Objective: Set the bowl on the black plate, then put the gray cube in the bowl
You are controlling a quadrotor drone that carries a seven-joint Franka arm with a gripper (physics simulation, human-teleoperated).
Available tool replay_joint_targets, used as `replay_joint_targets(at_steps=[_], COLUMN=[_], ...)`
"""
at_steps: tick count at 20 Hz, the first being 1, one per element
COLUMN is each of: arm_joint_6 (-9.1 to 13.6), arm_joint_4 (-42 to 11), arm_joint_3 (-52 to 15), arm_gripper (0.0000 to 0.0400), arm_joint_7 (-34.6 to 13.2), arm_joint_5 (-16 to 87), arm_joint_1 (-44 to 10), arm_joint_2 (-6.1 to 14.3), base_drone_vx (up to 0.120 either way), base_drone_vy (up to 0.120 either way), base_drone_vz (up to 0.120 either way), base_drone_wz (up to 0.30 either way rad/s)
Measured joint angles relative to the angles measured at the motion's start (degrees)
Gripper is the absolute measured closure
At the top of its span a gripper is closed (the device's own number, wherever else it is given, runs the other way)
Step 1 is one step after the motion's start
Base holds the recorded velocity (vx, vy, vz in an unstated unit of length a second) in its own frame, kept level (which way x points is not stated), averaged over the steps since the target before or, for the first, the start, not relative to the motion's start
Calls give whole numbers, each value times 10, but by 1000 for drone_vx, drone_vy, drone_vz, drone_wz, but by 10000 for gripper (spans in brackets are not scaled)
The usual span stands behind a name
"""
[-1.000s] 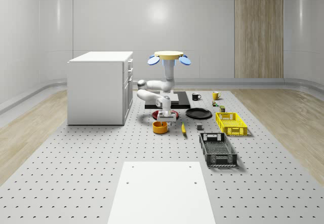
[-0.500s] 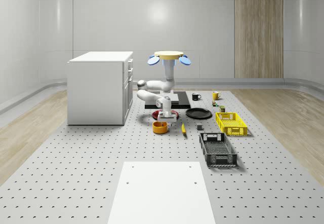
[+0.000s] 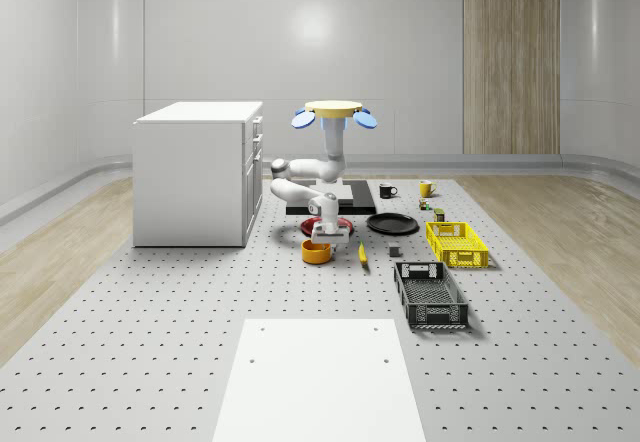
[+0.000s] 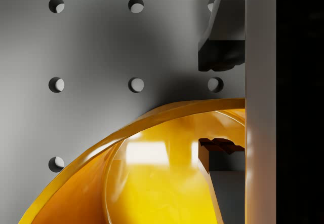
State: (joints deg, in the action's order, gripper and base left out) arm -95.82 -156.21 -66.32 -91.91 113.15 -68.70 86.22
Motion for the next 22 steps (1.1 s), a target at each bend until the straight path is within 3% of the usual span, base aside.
replay_joint_targets(at_steps=[3, 8, 14, 19, 22], arm_joint_6=[0, 4, 17, 21, 21], arm_joint_4=[1, -3, -15, -19, -20], arm_joint_3=[1, -7, -39, -50, -53], arm_gripper=[268, 291, 298, 299, 300], arm_joint_7=[0, 0, 0, -1, -1], arm_joint_5=[1, -7, -36, -47, -50], arm_joint_1=[0, 2, 8, 9, 10], arm_joint_2=[0, 0, 3, 4, 6], base_drone_vx=[0, 0, 0, -112, -120], base_drone_vy=[0, 0, 0, 120, 120], base_drone_vz=[0, 0, 113, 120, 0], base_drone_wz=[0, 0, 0, 0, 0])
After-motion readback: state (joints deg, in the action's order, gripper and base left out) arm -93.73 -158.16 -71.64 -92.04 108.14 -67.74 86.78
